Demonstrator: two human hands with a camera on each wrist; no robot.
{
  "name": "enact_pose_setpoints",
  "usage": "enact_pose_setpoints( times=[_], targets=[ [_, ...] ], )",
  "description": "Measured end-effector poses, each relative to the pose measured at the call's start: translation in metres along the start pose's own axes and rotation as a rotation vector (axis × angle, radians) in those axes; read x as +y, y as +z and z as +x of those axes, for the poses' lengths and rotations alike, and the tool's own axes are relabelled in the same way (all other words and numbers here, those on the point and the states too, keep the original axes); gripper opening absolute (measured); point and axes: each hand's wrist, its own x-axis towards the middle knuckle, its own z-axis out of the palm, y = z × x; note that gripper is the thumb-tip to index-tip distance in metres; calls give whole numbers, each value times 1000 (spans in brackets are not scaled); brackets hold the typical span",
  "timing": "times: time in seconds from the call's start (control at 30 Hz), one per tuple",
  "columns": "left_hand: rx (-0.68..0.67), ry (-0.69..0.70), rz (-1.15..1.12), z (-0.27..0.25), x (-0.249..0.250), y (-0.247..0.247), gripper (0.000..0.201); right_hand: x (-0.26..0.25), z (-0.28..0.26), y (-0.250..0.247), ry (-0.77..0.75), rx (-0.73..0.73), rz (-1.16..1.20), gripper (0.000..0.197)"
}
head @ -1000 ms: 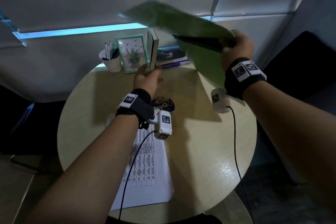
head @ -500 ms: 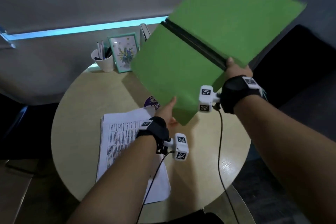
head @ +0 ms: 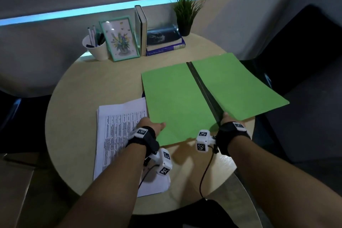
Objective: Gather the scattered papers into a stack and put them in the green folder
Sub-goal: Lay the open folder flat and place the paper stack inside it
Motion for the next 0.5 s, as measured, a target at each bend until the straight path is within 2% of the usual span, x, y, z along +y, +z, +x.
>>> enact_pose_setpoints(
  times=[0.07,0.13,0.17,0.2,0.27,0.33,0.4,0.47,0.5],
  targets=[
    [-5,-6,57,0,-8,3,91,8,11,0,27,37,-82,28],
    [15,11,127,-1,-11,4,88,12,13,5,26,-33,-166,29],
    [24,23,171,0,-12,4,84,17,16,9,25,-21,-178,32],
    [44,50,224,-1,-12,2,77,17,11,9,20,10,-203,37],
    [113,117,316,-4,-12,-5,54,15,6,15,31,146,-78,58],
    [212,141,326,-7,-17,-16,47,4,-7,20,47,233,-9,71],
    [331,100,288,-7,-28,-32,43,-13,-21,26,-81,266,-110,62],
    [465,-1,227,-7,-44,-50,59,-29,-37,44,-251,192,-150,49],
    [501,-65,187,-5,-56,-59,68,-35,-47,55,-323,105,-185,45]
  ],
)
